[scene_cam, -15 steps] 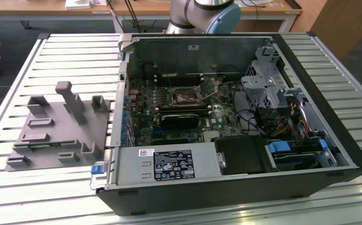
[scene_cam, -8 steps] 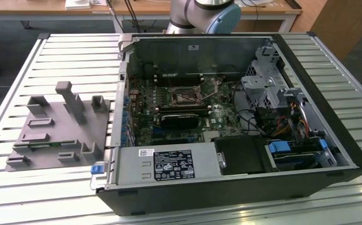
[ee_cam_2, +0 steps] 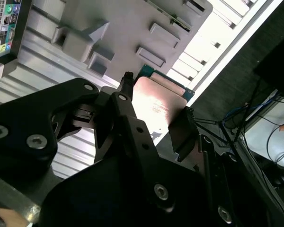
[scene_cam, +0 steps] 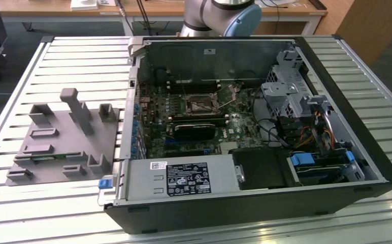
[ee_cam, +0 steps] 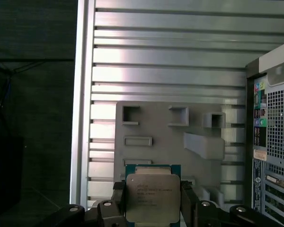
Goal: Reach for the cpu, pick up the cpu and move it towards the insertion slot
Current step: 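Pick up the cpu and move it towards the insertion slot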
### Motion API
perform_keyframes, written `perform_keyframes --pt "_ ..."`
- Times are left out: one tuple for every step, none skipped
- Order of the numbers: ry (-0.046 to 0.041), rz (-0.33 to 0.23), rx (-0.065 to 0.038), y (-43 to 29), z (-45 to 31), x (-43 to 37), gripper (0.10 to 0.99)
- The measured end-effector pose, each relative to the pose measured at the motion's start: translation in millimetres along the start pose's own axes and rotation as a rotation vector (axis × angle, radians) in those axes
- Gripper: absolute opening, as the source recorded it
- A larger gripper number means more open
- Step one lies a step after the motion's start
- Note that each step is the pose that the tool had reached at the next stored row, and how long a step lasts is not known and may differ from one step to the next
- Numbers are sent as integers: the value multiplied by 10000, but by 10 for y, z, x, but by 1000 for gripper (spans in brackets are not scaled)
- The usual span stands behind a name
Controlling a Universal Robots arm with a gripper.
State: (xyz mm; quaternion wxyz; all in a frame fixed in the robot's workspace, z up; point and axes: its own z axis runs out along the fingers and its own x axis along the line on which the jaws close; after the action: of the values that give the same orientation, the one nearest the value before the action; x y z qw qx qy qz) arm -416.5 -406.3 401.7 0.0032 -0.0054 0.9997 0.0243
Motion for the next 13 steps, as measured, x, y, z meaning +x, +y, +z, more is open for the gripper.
perform_keyframes --pt "20 2 -7 -2 0 -13 545" --pt "31 3 -7 -7 0 -30 545" --pt "35 2 -7 -12 -1 -51 545" --pt "37 4 -8 -15 0 -75 545" --pt "39 3 -8 -19 0 -104 545" --pt "41 3 -8 -23 0 -130 545" --pt "43 2 -8 -26 0 -160 545" --pt "42 3 -9 -27 1 -187 545" --pt "43 2 -8 -28 0 -207 545" --pt "42 3 -8 -28 1 -226 545" --pt "43 3 -8 -28 1 -244 545" --pt "44 2 -8 -28 0 -267 545" --pt "44 3 -7 -29 0 -291 545"
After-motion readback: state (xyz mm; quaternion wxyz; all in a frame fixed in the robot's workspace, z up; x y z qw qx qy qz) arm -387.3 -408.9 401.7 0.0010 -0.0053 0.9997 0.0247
